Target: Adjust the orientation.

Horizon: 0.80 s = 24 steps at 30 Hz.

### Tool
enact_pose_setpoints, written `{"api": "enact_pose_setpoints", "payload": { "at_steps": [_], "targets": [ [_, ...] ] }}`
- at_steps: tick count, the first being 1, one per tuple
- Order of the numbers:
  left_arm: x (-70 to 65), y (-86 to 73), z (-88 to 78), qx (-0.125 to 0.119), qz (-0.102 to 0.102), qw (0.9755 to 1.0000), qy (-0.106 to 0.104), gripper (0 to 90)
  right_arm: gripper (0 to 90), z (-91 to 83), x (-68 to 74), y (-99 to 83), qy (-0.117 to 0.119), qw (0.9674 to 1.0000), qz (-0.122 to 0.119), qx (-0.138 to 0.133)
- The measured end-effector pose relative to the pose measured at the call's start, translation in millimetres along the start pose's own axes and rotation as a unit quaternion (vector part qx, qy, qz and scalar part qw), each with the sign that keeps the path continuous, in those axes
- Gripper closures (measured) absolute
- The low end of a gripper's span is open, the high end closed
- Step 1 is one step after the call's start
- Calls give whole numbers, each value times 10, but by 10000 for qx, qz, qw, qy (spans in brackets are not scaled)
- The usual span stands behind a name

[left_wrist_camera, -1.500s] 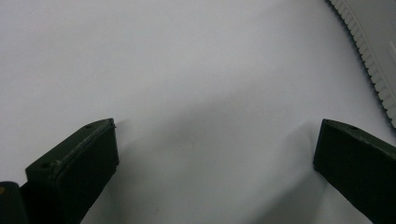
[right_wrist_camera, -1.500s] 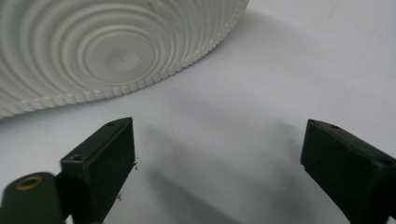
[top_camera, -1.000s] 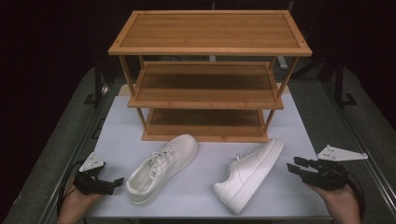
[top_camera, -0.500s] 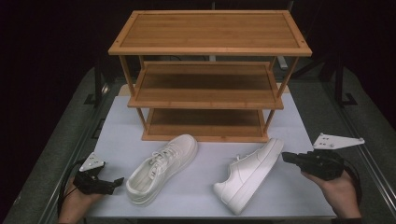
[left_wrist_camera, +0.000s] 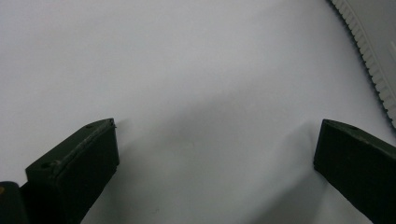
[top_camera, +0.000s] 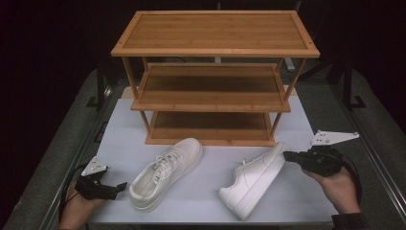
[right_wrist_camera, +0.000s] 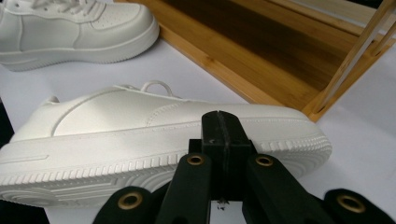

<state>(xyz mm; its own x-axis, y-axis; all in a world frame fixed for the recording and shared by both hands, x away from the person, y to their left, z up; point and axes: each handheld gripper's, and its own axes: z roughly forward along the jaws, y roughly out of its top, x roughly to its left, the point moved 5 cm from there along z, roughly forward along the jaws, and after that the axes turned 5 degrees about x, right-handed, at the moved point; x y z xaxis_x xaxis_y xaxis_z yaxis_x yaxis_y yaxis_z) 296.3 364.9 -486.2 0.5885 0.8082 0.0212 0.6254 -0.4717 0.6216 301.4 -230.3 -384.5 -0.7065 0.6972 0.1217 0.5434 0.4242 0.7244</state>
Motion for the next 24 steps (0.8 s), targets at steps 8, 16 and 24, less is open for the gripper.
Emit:
{"api": "enact_pose_setpoints", "payload": {
  "at_steps": [8, 16, 24],
  "targets": [
    [0, -1, -1, 1, 3, 10000, 0, 0, 900, -2, 1, -26, -46, 10000, -3, 71],
    [0, -1, -1, 0, 5, 10000, 3, 0, 900, -69, 4, -110, -77, 9999, 39, 57],
    [0, -2, -1, 2, 10, 10000, 5, 0, 900, -147, 6, -212, -125, 9999, 63, 70]
  ]
}}
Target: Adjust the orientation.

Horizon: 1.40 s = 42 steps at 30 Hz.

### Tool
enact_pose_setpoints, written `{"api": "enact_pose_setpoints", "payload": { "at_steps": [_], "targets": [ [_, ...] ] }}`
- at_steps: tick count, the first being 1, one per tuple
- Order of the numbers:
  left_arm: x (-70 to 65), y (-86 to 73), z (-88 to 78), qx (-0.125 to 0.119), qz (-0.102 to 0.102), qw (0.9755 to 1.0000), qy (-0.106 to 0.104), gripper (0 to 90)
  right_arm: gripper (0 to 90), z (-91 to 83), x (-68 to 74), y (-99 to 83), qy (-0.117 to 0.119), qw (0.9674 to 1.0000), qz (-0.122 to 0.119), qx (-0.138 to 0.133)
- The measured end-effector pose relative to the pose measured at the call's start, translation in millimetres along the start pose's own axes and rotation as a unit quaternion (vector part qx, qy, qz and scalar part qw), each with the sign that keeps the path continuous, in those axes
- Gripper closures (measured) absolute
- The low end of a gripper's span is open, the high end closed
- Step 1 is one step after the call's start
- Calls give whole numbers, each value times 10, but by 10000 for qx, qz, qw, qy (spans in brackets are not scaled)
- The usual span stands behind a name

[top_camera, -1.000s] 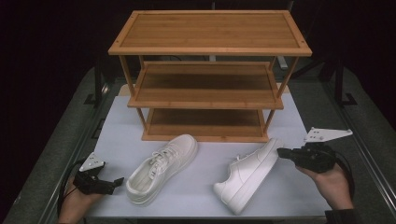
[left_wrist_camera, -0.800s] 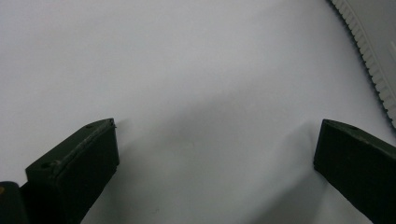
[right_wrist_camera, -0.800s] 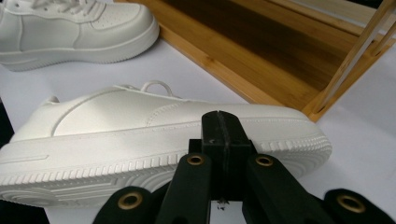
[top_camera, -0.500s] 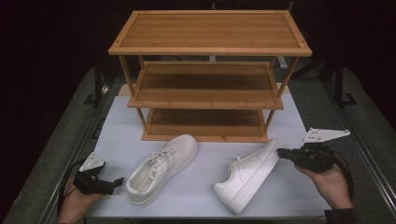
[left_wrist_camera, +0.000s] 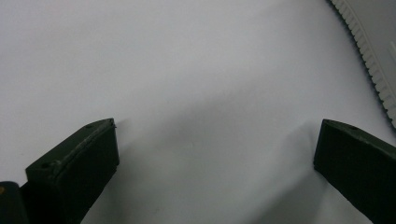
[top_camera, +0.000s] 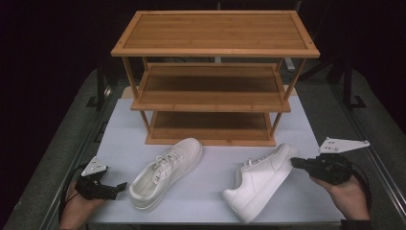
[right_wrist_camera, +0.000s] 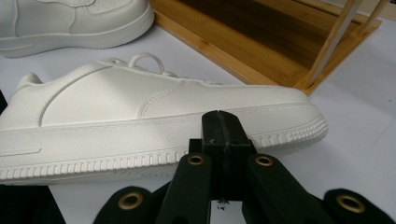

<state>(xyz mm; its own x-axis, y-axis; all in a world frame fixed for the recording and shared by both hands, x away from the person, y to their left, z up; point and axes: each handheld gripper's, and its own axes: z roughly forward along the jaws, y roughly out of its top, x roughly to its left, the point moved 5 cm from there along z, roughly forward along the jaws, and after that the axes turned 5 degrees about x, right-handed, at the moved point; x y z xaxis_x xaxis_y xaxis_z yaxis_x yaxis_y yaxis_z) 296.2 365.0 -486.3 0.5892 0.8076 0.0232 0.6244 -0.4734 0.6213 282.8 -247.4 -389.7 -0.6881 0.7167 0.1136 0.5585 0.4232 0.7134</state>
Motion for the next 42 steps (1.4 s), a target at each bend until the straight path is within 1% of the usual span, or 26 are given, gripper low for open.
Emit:
{"api": "enact_pose_setpoints", "payload": {
  "at_steps": [6, 8, 9, 15, 17, 19, 23, 24, 27, 29, 32, 36, 37, 39, 40, 41, 42],
  "targets": [
    [0, 0, 0, 0, -1, 10000, 0, 0, 900, -63, -13, -108, -9, 10000, 62, 6],
    [-1, 1, 1, -4, -8, 10000, -1, 0, 900, -89, -21, -170, -13, 10000, 94, -17],
    [-1, 1, 1, -5, -8, 10000, 0, 0, 900, -89, -21, -170, -13, 10000, 94, -17],
    [-1, 1, 1, -4, -8, 10000, -2, 0, 900, -144, -39, -327, -10, 9998, 176, 1],
    [-1, 1, 1, -3, -7, 10000, 0, 0, 900, -150, -46, -349, -17, 9999, 164, 15],
    [-1, 1, 1, -1, -8, 10000, 0, 0, 900, -163, -52, -409, -25, 9998, 192, 51],
    [0, 1, 2, 0, -6, 10000, 0, 0, 900, -171, -60, -468, -28, 9997, 208, 88],
    [0, 2, 1, 1, -6, 10000, -3, 0, 900, -175, -69, -519, -20, 9996, 224, 145],
    [0, 2, 2, -1, -9, 10000, -4, 0, 900, -176, -75, -563, -30, 9995, 237, 197],
    [0, 2, 2, 0, -10, 10000, -5, 0, 900, -175, -88, -644, -36, 9994, 255, 248],
    [-1, 3, 3, -2, -15, 10000, -5, 0, 900, -172, -98, -692, -25, 9994, 257, 237],
    [0, 4, 4, -1, -20, 10000, -9, 0, 900, -161, -119, -761, 34, 9994, 290, 160],
    [0, 4, 4, -1, -19, 10000, -9, 0, 900, -137, -136, -798, 11, 9993, 317, 220],
    [-1, 4, 3, 0, -23, 10000, -9, 0, 900, -58, -163, -857, -148, 9982, 332, 475],
    [-1, 4, 3, 0, -23, 10000, -9, 0, 900, -1, -169, -883, -11, 9980, 362, 517],
    [-1, 3, 3, 1, -28, 10000, -12, 0, 900, -1, -169, -883, -11, 9980, 362, 517],
    [-2, 3, 3, 1, -29, 10000, -17, 0, 900, 74, -198, -917, 22, 9977, 478, 473]
  ]
}}
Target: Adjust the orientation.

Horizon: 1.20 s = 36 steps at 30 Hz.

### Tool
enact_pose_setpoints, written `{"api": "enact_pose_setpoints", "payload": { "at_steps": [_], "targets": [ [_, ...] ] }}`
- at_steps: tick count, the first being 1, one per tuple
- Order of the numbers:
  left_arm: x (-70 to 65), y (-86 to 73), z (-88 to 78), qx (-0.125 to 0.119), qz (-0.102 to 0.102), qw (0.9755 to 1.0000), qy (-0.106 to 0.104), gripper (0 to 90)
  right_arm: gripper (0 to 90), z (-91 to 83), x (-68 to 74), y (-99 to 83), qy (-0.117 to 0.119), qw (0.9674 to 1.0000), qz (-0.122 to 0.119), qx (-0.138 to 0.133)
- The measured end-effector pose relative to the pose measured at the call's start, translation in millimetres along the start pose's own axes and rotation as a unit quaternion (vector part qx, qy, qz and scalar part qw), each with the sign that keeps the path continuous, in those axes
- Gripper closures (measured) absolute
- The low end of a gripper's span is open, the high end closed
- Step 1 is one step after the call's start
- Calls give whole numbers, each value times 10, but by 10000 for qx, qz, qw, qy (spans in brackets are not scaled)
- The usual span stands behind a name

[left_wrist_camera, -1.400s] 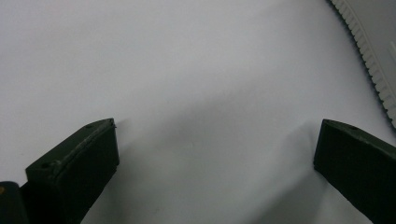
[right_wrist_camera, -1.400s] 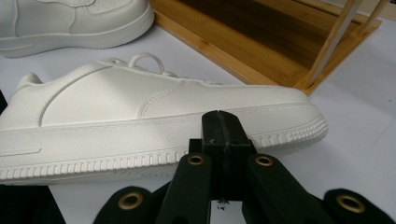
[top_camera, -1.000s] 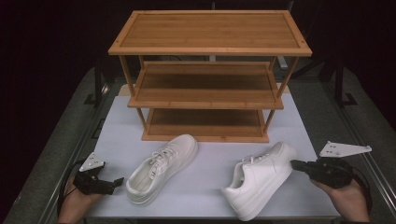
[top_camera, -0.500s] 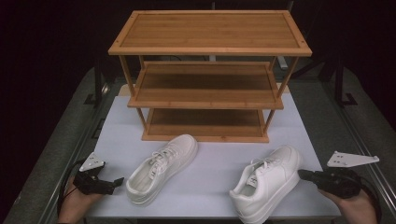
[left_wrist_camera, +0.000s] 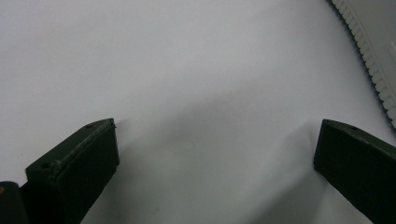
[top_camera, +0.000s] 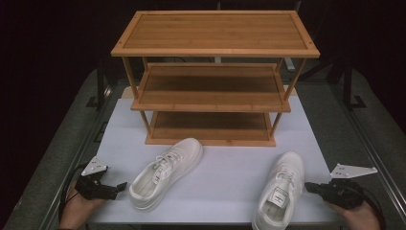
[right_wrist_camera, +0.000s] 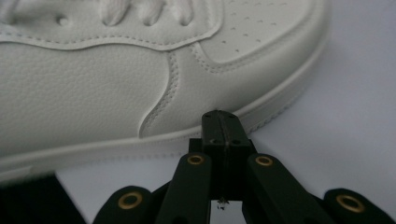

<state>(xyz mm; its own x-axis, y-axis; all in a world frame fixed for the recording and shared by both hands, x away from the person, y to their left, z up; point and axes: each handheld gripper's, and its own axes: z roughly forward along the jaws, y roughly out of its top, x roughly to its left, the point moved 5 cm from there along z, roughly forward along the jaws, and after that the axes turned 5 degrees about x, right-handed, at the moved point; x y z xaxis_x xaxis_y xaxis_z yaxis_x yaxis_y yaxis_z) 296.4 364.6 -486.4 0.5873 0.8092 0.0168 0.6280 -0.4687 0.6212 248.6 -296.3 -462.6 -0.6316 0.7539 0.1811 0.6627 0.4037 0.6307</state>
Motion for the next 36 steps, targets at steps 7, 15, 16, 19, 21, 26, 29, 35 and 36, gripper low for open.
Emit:
{"api": "enact_pose_setpoints", "payload": {
  "at_steps": [7, 15, 16, 19, 21, 26, 29, 35, 36],
  "targets": [
    [1, -1, -1, 9, 11, 10000, 2, 0, 900, 62, -28, -14, 56, 10000, 28, 66],
    [2, -1, -1, 10, 12, 10000, 3, 0, 900, 53, -73, 27, -89, 9995, 134, -284],
    [3, -1, -1, 10, 15, 10000, 4, 0, 900, 52, -82, 42, -80, 9993, 158, -337],
    [4, 0, -1, 10, 24, 10000, 6, 0, 900, 68, -112, 84, -74, 9991, 172, -369],
    [4, 0, -1, 10, 23, 10000, 6, 0, 900, 85, -123, 107, -72, 9991, 180, -371],
    [4, 0, -1, 10, 21, 10000, 6, 0, 900, 146, -132, 189, -49, 9993, 138, -333],
    [2, 1, 1, -2, 7, 10000, 5, 0, 900, 218, -127, 286, -20, 9996, 94, -260],
    [3, 1, 1, -1, 8, 10000, 4, 0, 900, 348, -117, 459, 31, 9998, 7, -192],
    [3, 1, 1, 1, 8, 10000, 4, 0, 899, 395, -114, 518, 65, 9998, -13, -188]
  ]
}}
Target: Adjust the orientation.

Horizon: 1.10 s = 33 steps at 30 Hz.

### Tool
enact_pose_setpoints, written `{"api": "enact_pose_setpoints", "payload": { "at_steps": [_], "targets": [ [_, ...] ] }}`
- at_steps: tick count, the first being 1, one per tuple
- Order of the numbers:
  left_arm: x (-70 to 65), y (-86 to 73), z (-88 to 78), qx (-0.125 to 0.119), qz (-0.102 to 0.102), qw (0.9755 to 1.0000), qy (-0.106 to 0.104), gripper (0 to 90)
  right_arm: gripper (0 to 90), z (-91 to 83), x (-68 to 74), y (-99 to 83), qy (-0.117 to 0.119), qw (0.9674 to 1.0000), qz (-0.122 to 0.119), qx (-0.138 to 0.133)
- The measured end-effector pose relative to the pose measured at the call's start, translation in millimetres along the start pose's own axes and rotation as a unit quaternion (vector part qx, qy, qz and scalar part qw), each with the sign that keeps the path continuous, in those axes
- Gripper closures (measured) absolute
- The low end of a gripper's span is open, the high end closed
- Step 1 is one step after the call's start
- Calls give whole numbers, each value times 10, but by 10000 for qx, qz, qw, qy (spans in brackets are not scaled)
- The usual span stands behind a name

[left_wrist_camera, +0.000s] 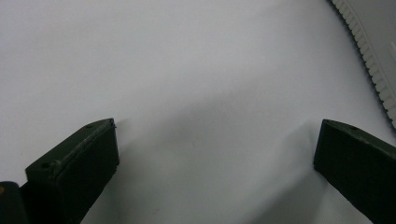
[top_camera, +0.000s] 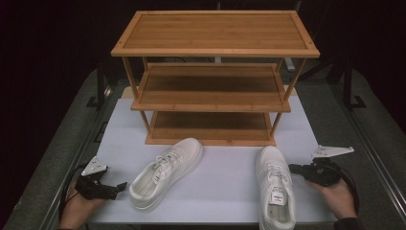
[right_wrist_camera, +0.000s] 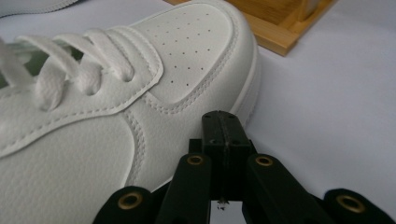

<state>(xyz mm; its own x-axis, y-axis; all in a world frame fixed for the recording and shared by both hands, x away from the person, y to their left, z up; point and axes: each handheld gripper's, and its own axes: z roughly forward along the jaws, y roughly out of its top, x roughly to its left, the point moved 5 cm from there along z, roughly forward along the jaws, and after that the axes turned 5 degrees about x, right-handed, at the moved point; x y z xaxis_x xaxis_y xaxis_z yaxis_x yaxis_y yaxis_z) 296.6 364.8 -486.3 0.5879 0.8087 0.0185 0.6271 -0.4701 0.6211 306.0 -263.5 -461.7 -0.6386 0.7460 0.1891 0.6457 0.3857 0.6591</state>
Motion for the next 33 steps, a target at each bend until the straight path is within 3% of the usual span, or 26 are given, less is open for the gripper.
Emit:
{"api": "enact_pose_setpoints", "payload": {
  "at_steps": [26, 30, 31, 33],
  "targets": [
    [1, 1, 1, 5, -6, 10000, -6, 0, 899, 527, 287, 520, 380, 9979, -454, 280],
    [1, 1, 0, 1, -4, 10000, -5, 0, 880, 501, 294, 520, 407, 9979, -420, 267],
    [1, 0, -1, 1, -2, 10000, -5, 0, 822, 391, 279, 519, 392, 9986, -331, 101],
    [0, 0, 0, -1, -5, 10000, -5, 0, 801, 345, 281, 517, 408, 9988, -284, 39]
  ]
}}
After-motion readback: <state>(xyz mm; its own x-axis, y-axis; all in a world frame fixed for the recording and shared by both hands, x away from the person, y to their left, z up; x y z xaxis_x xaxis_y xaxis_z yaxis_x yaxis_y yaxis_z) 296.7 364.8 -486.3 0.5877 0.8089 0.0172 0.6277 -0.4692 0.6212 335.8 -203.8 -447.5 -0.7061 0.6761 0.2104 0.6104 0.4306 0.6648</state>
